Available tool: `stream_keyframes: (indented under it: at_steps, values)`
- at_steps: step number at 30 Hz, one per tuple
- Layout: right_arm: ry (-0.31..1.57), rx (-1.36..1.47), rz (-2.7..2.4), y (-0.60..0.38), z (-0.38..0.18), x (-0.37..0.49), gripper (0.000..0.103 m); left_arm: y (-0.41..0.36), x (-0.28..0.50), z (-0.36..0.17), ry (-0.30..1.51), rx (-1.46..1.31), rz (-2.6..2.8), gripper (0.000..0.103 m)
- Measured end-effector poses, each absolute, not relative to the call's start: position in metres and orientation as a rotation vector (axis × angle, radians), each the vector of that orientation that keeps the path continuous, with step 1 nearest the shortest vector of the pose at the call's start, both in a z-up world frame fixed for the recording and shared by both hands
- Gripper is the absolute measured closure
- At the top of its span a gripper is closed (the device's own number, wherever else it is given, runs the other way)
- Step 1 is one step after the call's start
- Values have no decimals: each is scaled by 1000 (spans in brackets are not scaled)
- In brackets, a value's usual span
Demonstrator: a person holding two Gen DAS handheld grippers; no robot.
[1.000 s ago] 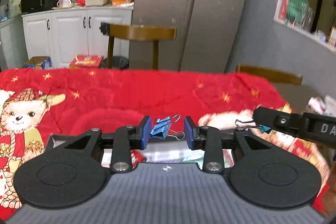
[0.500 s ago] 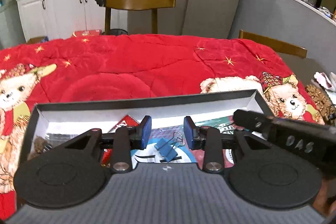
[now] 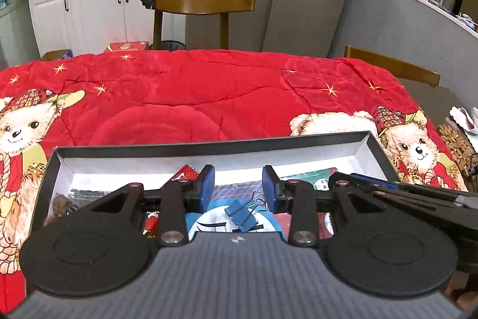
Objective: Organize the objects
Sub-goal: 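Lower both blue binder clips into the box and open both tools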
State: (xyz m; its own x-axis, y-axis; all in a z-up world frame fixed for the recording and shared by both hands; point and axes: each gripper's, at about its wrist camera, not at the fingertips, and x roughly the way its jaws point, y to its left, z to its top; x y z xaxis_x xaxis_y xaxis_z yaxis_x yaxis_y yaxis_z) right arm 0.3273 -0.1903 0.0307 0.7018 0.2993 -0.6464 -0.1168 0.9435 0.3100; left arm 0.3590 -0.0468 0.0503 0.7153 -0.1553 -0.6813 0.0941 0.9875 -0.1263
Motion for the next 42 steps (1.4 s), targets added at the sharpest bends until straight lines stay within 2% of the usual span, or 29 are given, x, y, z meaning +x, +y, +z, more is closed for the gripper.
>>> stream_keyframes:
  at_steps: [4,5,7,11,15,17,25,29,36,42]
  values:
    - [779,257,248,-191,29,332,80,-44,361,50,775,-107,-154,62]
    - [782,258,252,-192,29,332,70,-43,361,51,775,-114,-160,62]
    - [782,272,265,-194,30,333,58,-39,361,52,780,-144,-170,62]
    - [777,332,285,-204,39,333,44,-30,360,59,777,-212,-190,62]
    - [702,383,310,-214,66,320,43,-26,341,86,685,-170,-195,60]
    - [656,396,336,-217,85,309,40,-26,325,103,617,-124,-175,46]
    - [382,341,388,-228,164,234,26,-14,227,180,378,-135,-168,24]
    - [310,282,407,-228,179,194,26,-17,175,203,317,-64,-195,23]
    - [189,135,311,-221,186,133,25,-20,107,214,195,-81,-148,23]
    - [132,161,275,-224,186,105,19,-31,83,205,230,-87,-179,23]
